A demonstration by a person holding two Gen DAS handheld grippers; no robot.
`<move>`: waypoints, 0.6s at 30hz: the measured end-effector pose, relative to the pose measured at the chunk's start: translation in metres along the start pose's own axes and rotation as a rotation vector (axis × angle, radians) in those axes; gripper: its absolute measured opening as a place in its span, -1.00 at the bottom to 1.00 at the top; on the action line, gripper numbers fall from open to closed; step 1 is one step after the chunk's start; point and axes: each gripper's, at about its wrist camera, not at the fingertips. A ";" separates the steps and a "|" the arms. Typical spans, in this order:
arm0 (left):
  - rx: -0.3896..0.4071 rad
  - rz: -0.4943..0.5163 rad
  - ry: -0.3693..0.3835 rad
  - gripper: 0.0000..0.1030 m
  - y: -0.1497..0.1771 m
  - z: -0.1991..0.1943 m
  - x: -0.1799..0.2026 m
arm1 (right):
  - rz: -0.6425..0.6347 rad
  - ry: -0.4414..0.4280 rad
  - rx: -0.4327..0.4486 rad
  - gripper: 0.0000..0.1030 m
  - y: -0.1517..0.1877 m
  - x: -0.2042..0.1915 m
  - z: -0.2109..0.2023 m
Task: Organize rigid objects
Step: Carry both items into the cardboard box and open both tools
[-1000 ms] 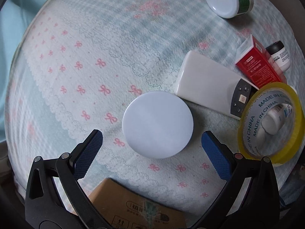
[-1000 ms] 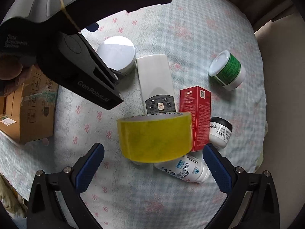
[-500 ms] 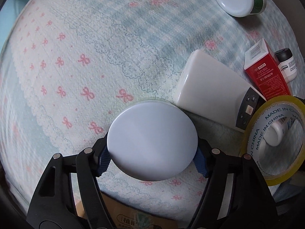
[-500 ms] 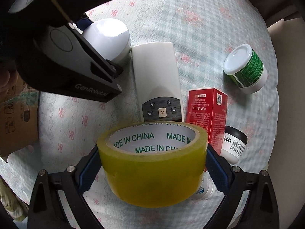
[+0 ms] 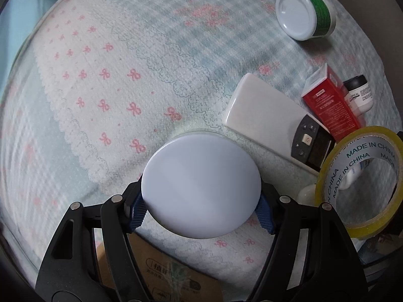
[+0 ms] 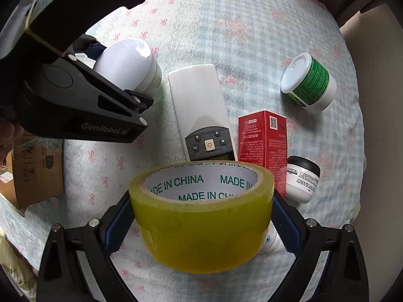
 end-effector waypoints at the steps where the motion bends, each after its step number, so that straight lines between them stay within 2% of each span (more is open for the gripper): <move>1: 0.014 -0.013 -0.001 0.31 0.004 -0.010 0.001 | 0.000 0.000 0.011 0.88 0.002 0.001 -0.006; 8: 0.109 -0.134 -0.016 0.31 0.046 -0.094 0.005 | 0.002 -0.021 0.102 0.88 0.017 0.002 -0.054; 10: 0.138 -0.181 -0.016 0.31 0.043 -0.119 -0.005 | -0.007 -0.024 0.127 0.88 0.023 0.002 -0.073; 13: 0.178 -0.238 -0.028 0.31 0.067 -0.162 -0.012 | -0.021 -0.033 0.171 0.88 0.029 -0.002 -0.103; 18: 0.232 -0.346 -0.055 0.31 0.120 -0.206 -0.027 | -0.023 -0.062 0.219 0.88 0.037 -0.003 -0.142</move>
Point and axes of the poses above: each gripper's, at about its wrist camera, not at the fingertips, and z roughly the way its jaws point, x to its right, y to its underside, and after that the axes turned 2 degrees about z, right-handed
